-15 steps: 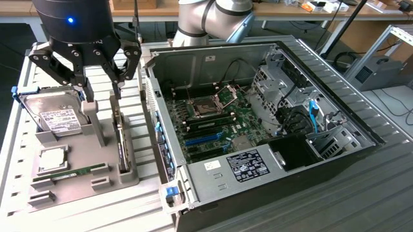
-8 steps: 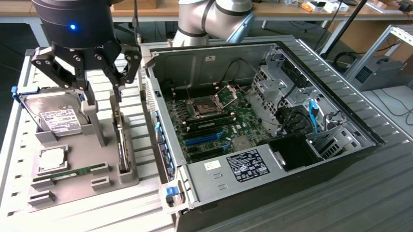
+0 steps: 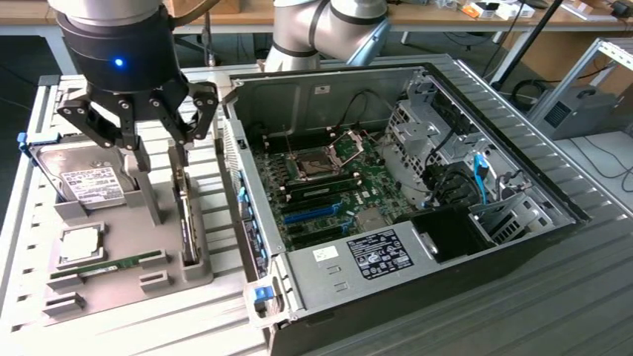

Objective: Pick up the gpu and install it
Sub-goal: 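Pick up the gpu and move the gpu toward the slot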

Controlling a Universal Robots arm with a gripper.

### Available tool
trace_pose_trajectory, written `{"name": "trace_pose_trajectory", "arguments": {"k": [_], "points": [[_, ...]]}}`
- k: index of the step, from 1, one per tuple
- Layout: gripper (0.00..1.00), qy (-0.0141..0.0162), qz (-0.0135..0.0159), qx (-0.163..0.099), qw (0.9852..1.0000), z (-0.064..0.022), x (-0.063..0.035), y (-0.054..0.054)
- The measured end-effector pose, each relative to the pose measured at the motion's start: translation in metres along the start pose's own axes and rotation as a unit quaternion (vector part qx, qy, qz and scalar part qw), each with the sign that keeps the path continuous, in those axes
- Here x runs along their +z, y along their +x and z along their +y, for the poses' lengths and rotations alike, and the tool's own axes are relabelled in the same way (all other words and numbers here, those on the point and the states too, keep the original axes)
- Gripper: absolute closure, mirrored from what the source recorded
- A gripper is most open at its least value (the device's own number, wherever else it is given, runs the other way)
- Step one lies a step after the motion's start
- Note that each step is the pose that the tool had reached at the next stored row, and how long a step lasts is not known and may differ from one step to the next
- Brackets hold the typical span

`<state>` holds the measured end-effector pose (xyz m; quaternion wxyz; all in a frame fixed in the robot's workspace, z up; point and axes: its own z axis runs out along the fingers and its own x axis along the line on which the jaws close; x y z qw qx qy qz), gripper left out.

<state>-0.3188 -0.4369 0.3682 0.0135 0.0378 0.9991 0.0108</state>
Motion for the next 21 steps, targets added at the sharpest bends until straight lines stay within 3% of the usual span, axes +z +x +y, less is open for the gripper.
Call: {"name": "trace_pose_trajectory", "arguments": {"k": [21], "points": [[0.52,0.0,0.0,0.0,1.0,-0.0009,0.0473,0.001]]}}
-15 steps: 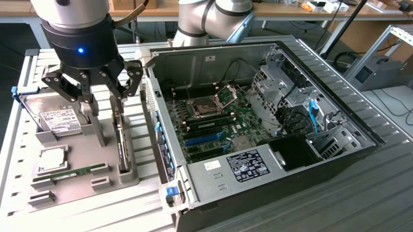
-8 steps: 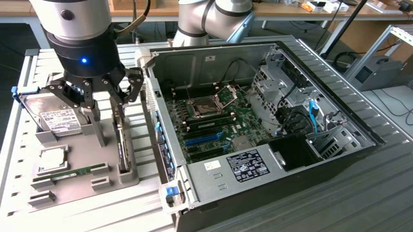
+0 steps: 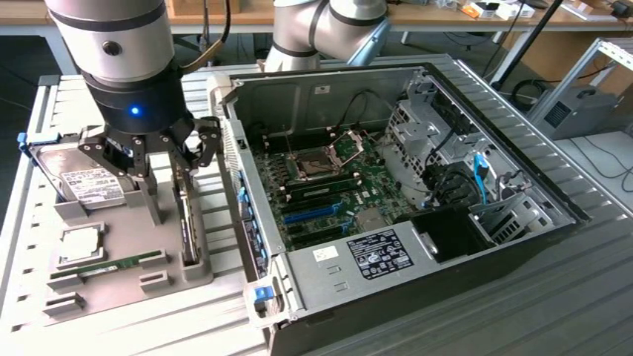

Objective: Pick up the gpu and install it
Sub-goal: 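Pick up the gpu and move the gpu toward the slot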

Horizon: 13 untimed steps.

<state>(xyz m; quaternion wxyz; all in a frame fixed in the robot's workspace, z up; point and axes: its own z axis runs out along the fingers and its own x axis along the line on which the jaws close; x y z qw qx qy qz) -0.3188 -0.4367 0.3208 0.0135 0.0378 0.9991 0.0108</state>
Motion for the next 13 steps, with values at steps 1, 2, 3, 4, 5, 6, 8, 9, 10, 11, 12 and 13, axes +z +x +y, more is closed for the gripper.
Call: {"name": "trace_pose_trajectory", "arguments": {"k": [1,2,3,4,5,6,8,9,10,11,12,13], "points": [[0.52,0.0,0.0,0.0,1.0,0.0,0.0017,0.0],[0.52,0.0001,0.0001,0.0,1.0,-0.0001,0.0038,0.0],[0.52,0.0001,0.0001,0.0,1.0,-0.0001,0.0056,0.0],[0.52,0.0001,0.0001,0.0,1.0,-0.0001,0.008,0.0],[0.52,0.0,0.0,0.0,1.0,-0.0002,0.01,0.0],[0.52,0.0,0.0,0.0,1.0,-0.0002,0.0122,0.0],[0.52,0.0,0.0,0.0,1.0,-0.0003,0.0192,0.0],[0.52,0.0,0.0,0.0,1.0,-0.0003,0.0224,0.0],[0.52,0.0,0.0,0.0,1.0,-0.0004,0.0258,0.001],[0.52,0.0,0.0,0.0,1.0,-0.0005,0.0289,0.001],[0.52,0.0,0.0,0.0,1.0,-0.0006,0.0321,0.001],[0.52,0.0,0.0,0.0,1.0,-0.0006,0.0347,0.001]]}}
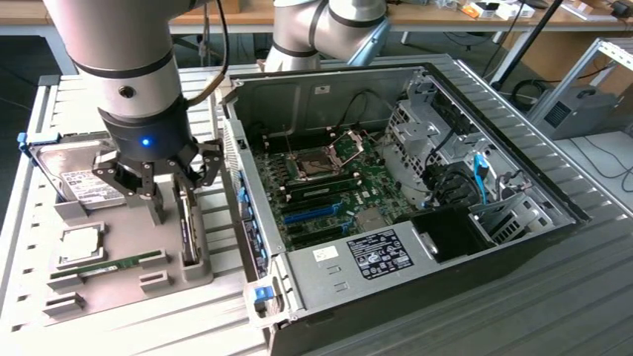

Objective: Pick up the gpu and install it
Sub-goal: 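Pick up the gpu and move the gpu toward the slot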

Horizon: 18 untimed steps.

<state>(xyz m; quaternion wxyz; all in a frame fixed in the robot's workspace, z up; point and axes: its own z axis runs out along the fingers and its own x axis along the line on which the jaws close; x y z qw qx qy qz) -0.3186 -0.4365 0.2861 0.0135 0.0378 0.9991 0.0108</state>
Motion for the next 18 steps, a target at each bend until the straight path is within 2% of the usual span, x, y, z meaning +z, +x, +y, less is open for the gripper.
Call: {"name": "trace_pose_trajectory", "arguments": {"k": [11,18], "points": [[0.52,0.0,0.0,0.0,1.0,0.0,0.0082,-0.002],[0.52,0.0,0.0,0.0,1.0,0.0,0.0225,-0.003]]}}
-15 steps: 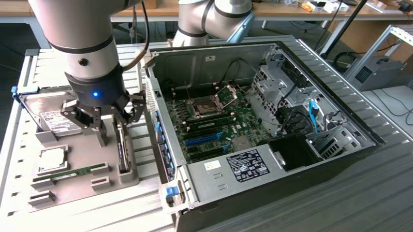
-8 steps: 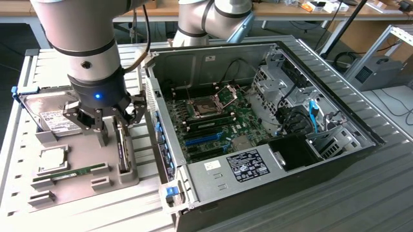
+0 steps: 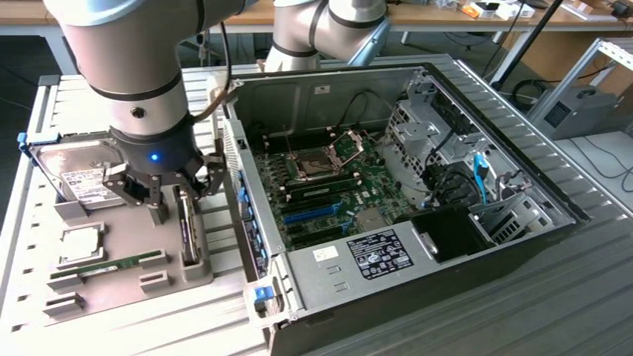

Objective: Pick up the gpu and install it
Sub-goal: 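Pick up the gpu and move the gpu toward the slot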

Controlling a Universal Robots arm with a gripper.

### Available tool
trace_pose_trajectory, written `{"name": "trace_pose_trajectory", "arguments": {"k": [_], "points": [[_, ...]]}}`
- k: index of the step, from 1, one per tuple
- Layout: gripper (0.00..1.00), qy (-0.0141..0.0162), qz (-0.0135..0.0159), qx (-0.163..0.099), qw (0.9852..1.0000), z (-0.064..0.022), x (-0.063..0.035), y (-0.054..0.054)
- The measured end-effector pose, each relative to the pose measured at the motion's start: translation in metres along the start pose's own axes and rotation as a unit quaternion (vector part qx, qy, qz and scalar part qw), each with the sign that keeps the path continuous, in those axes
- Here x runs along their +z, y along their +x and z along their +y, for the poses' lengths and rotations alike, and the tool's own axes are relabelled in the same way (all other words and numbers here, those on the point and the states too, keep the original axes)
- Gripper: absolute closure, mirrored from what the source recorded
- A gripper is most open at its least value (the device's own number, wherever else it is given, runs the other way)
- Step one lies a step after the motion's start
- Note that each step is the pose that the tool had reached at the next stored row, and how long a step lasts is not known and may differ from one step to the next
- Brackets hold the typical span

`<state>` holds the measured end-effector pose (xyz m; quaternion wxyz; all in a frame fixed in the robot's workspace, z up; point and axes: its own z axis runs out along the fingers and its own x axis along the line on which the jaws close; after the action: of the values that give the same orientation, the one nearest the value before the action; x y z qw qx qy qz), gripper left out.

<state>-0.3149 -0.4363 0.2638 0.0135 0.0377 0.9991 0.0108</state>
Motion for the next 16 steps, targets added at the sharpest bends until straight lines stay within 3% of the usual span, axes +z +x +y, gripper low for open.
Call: {"name": "trace_pose_trajectory", "arguments": {"k": [16], "points": [[0.52,0.0001,0.0002,0.0,1.0,0.0043,0.0165,-0.002]]}}
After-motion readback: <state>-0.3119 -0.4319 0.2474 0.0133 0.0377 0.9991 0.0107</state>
